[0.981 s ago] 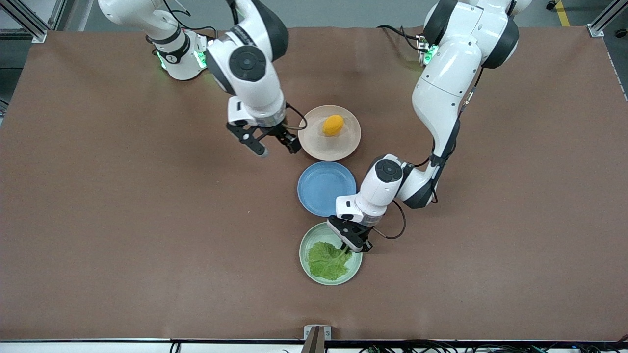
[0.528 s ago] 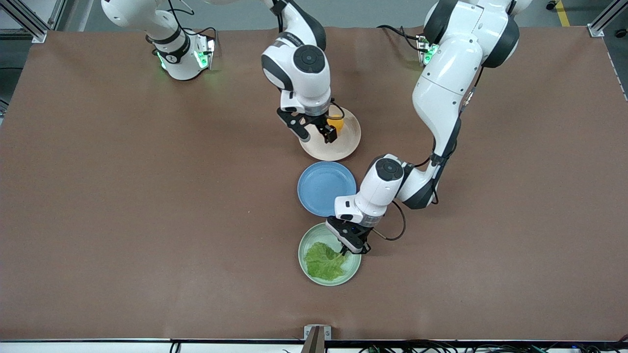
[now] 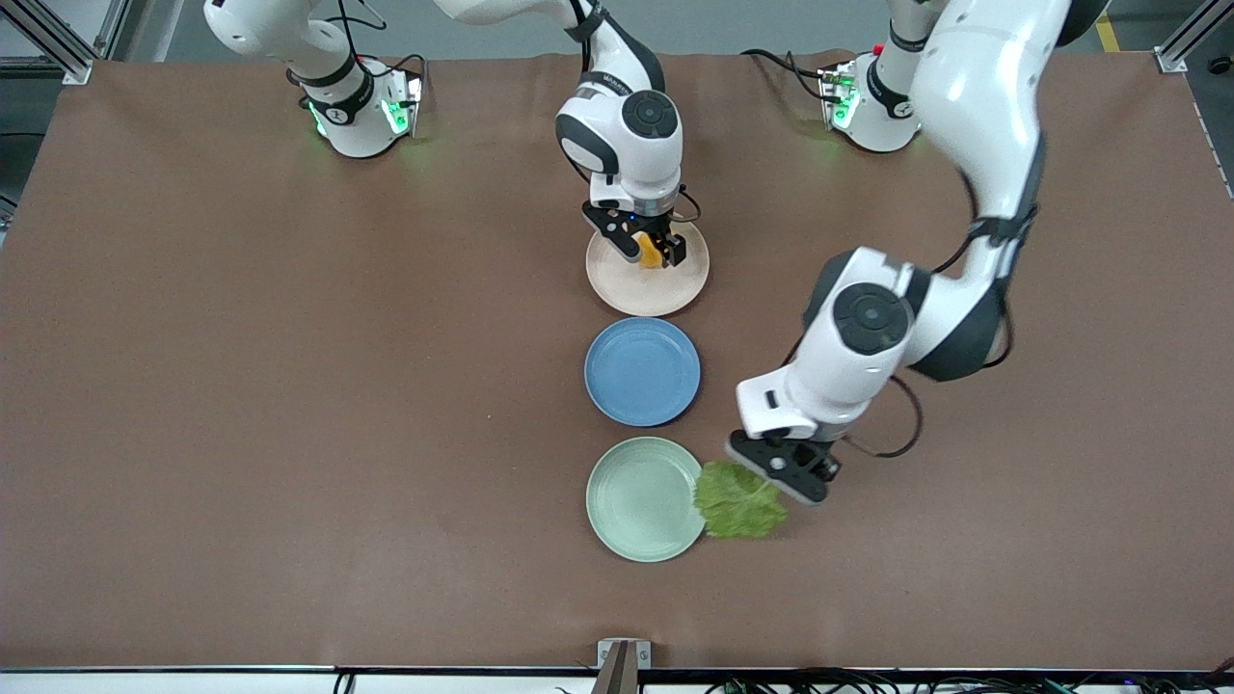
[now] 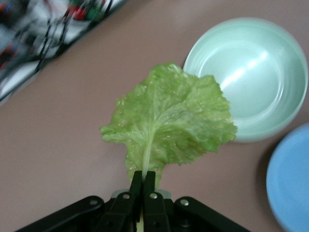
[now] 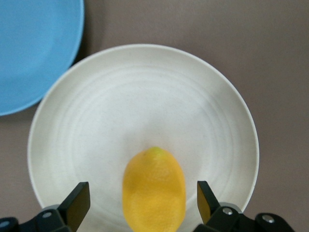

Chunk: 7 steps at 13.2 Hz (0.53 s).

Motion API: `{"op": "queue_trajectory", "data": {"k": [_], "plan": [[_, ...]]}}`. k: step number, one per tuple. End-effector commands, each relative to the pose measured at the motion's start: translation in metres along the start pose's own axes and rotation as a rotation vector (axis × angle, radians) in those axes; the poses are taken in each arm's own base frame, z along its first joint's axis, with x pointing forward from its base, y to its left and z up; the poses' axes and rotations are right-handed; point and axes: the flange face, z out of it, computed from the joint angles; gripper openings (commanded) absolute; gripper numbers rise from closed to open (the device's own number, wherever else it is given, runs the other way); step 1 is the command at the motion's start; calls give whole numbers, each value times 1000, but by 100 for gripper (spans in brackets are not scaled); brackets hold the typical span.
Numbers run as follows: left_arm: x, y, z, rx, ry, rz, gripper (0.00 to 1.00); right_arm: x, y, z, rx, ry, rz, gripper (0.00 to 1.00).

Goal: Pick lemon and lettuce from plates
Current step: 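Lift the lettuce with the left gripper while the right gripper grasps the lemon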

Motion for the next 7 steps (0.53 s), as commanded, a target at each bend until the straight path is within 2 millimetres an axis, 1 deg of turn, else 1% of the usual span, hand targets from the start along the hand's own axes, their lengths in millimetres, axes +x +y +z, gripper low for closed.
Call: {"op": "queue_trajectory", "data": {"k": [1,2,3,4,5,6,7], "plan": [[-64,-47,-16,11,-131,-18,1,-10,3,15,4,18,18,98],[-94,-73,-12,15,-128,-12,0,-11,4,22,7,19,29,97],[-124,-87,-4,14,-143,-22,1,-11,3,27,9,20,33,96],[-148,-93,9,10,-158,-40,1,-12,3,28,9,20,33,93],[-180,-106,27,8,-170,-73,1,-12,2,29,10,21,32,88],[-208,-114,49,4,-168,-102,1,-11,3,32,5,27,28,80],[-238,-118,74,5,-139,-129,1,-11,4,34,4,37,17,57]]}}
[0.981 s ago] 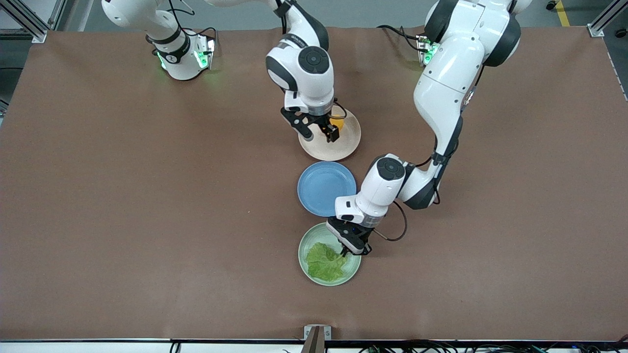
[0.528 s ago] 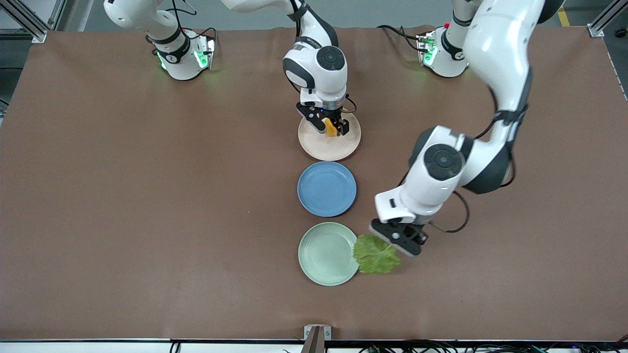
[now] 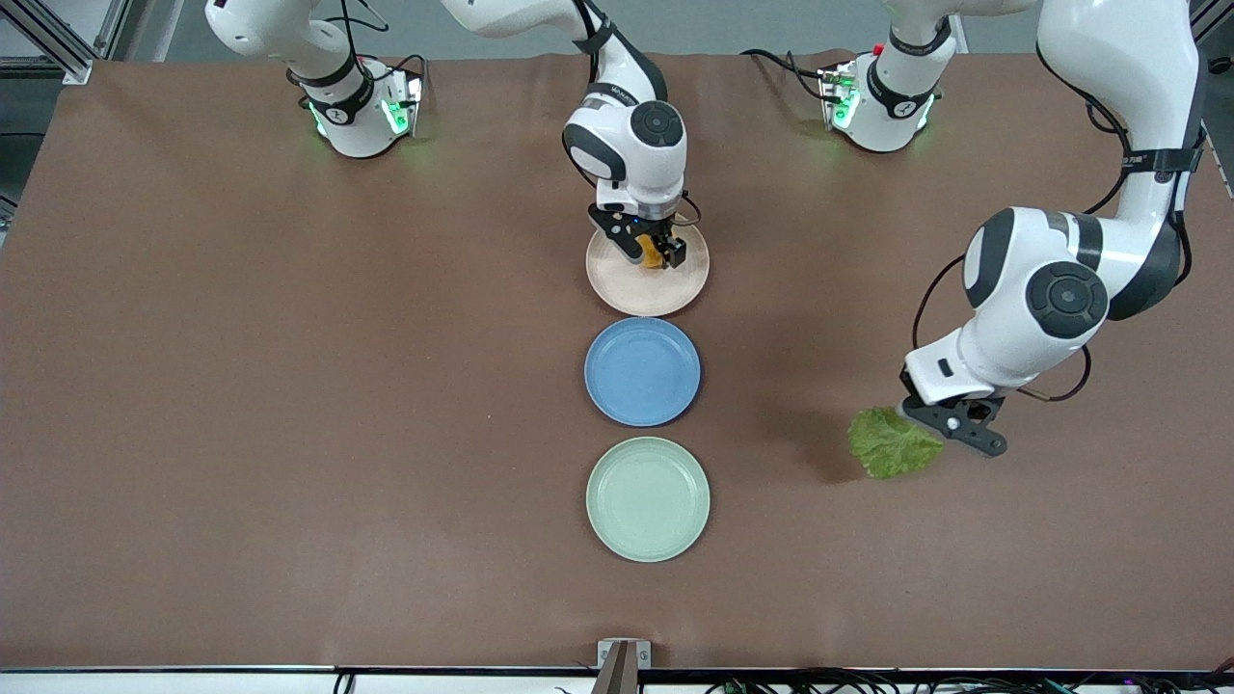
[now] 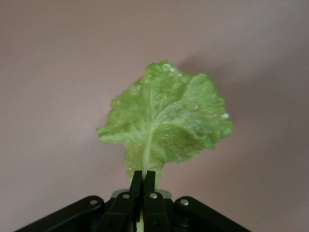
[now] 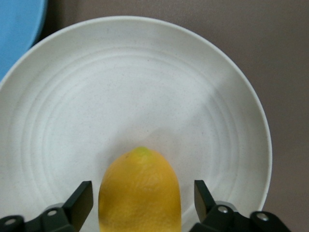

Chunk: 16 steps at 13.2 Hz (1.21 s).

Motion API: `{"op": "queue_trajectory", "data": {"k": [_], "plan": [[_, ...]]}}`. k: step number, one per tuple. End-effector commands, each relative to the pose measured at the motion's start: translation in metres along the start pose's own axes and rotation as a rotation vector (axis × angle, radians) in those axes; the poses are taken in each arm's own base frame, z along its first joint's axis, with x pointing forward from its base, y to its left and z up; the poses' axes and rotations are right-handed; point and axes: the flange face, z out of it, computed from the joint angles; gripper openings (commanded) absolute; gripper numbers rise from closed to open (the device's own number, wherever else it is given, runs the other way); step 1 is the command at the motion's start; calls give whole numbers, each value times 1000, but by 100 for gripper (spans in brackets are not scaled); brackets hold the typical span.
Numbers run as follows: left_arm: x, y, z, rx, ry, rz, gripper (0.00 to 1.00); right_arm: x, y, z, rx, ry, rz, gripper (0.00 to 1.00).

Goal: Pick lemon and lettuce from plates
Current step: 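Lower the lettuce onto the table with the left gripper while the right carries the lemon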

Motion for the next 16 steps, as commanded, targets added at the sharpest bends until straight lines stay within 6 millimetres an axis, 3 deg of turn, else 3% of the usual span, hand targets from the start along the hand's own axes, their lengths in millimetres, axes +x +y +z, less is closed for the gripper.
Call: {"op": "queue_trajectory", "data": {"k": [1,2,4,5,6,7,9,12,16], "plan": [[-66,1,57,7,57,-30,1,-1,-1,2,6,28,0,26],[-77,3,74,6,80,-36,1,1,-1,0,3,28,-2,6],[-103,-10,97,-5,77,-81,1,15,-12,-11,9,27,-14,3],[-109,-11,102,-9,70,-88,2,33,-16,-17,-25,35,-36,3],[-111,-9,105,-13,64,-89,6,56,-24,-41,-40,31,-73,3],[-112,-9,108,-17,58,-94,18,87,-30,-61,-50,26,-111,3],[-109,-10,103,-12,68,-102,98,152,-38,-93,-54,10,-197,3],[-92,-21,69,22,129,-113,100,260,-36,-121,-63,-12,-296,3],[-84,-29,-3,56,185,-263,100,423,0,-128,-76,-51,-492,3]]}}
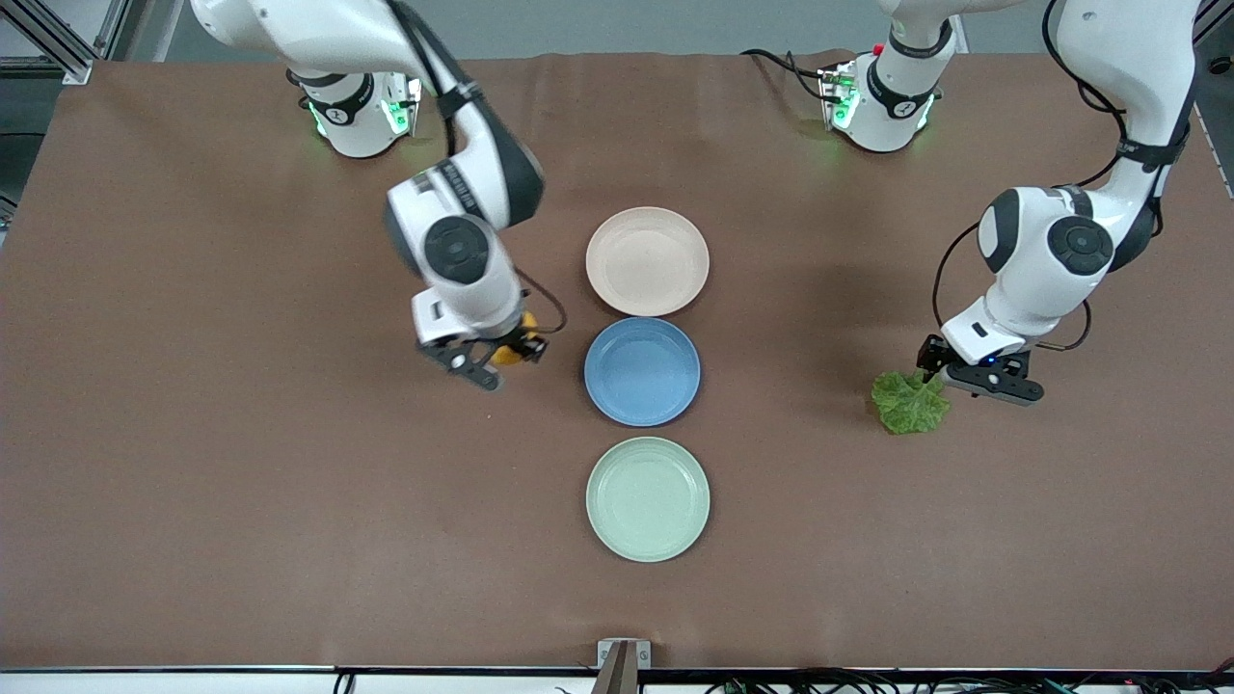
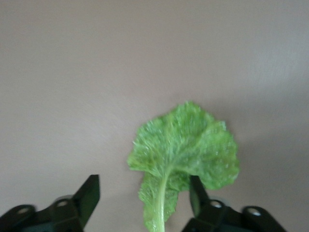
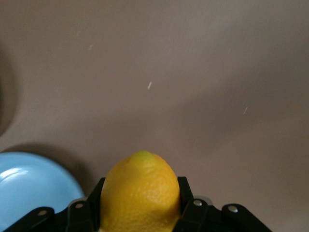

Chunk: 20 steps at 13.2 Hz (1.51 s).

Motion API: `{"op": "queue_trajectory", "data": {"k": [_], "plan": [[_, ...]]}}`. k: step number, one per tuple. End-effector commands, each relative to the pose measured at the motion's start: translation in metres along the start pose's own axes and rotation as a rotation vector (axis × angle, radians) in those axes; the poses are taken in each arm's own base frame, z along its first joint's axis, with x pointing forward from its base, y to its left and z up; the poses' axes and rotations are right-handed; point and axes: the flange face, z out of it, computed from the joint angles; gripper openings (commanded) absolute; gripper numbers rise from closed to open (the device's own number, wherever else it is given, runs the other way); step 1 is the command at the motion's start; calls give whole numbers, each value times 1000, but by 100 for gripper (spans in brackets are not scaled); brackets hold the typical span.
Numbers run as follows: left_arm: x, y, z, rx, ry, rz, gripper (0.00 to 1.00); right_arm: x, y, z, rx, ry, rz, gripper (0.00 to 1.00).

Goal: Pick lemon and lettuce from plates
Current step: 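Lower the lettuce onto the table with the left gripper while the right carries the lemon, then release the lettuce and raise the left gripper while the right gripper lowers the lemon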

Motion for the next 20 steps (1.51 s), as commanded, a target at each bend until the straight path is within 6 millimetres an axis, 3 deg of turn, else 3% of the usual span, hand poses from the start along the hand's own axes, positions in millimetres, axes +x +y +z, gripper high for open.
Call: {"op": "queue_trajectory", "data": {"k": [1,3,6,9,11,16,17,20], "plan": [[12,-8,-63,37,25,-139,100,65,70,2,0,-25,-113,3],[38,-20,-102,50,-9,-176,100,112,130,14,0,-48,-183,2],[75,-20,-179,56,-106,-213,100,140,183,31,8,-58,-238,2],[104,-26,-267,64,-129,-217,100,130,203,70,28,-9,-261,2],[110,-38,-305,73,-76,-235,100,118,214,101,41,37,-261,2],[73,-38,-367,29,-145,-283,100,116,218,116,54,78,-265,1],[60,-53,-376,-3,-154,-327,100,117,218,118,53,77,-269,1],[41,-47,-397,-26,-190,-341,100,119,222,132,49,80,-263,2]]}}
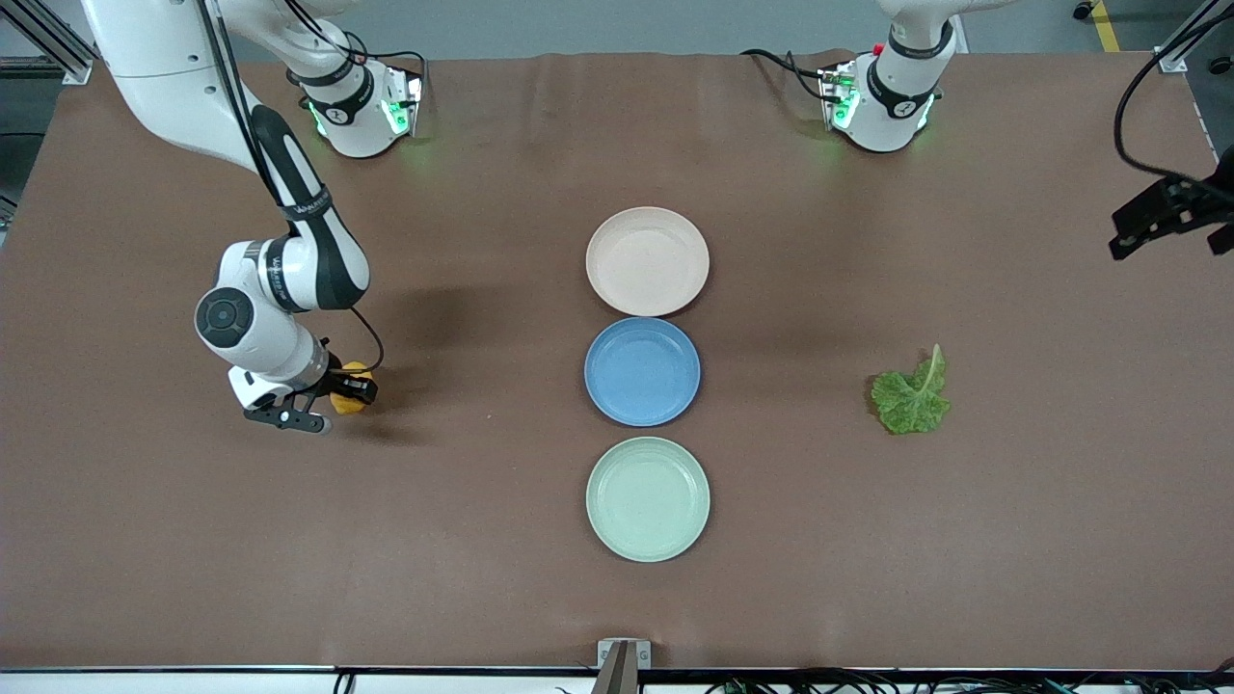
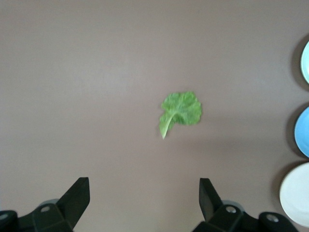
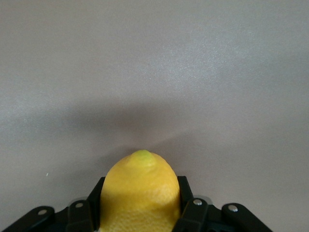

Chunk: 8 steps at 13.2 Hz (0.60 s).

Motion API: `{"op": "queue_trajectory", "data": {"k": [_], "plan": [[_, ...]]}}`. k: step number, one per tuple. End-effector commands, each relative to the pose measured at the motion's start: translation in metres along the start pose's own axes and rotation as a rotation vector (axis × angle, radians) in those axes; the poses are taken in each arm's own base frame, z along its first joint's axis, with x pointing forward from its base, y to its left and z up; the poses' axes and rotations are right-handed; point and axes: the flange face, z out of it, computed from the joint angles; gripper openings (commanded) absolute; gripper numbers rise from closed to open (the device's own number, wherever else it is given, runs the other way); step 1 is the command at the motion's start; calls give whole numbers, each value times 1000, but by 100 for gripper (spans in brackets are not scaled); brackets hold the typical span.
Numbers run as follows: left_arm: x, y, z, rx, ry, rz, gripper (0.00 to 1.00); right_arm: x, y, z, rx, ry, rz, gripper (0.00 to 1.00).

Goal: Pick lemon and lettuce from plates
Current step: 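Release the lettuce and raise the left gripper while the right gripper lowers the lemon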

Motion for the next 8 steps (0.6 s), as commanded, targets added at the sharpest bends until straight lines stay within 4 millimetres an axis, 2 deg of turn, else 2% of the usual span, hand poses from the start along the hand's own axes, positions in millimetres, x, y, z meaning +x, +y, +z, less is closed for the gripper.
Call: {"op": "queue_trajectory", "data": {"k": [1,2,3,4,5,6,7,8], "plan": [[-19,5,-20,-15,4,5,100,-4,8,11,0,11,-9,3],[-21,9,-20,-16,-8,11,100,-4,8,12,-1,10,-9,10],[-26,10,-21,-19,-29,15,100,-2,10,11,-2,5,-5,35],[-31,14,-28,-34,-17,20,100,-1,12,10,-1,5,0,69],[-32,21,-27,-43,-25,32,100,0,13,9,-1,7,3,100],[-31,33,-22,-43,-36,54,100,4,13,5,2,17,1,100],[-29,33,-19,-45,-40,52,100,10,11,-7,3,9,-1,100],[-26,42,-15,-41,-47,70,100,24,8,-30,-2,-21,-4,100]]}}
